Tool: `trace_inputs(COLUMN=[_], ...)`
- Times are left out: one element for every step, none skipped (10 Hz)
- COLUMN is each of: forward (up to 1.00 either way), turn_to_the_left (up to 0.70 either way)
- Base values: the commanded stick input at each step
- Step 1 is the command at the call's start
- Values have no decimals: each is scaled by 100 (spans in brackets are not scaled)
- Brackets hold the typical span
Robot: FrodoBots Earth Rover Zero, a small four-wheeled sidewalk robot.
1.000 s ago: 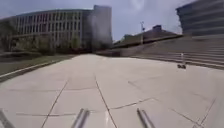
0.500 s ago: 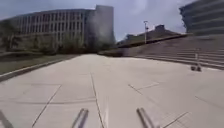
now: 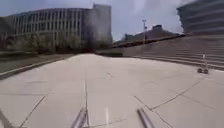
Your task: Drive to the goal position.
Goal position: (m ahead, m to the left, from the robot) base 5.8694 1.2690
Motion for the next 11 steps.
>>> trace_inputs(forward=[100,100,100,100,100,100,100,100,100,100,100], turn_to_the_left=[0,0,0,0,-1,-4,-9,-18,0,0,0])
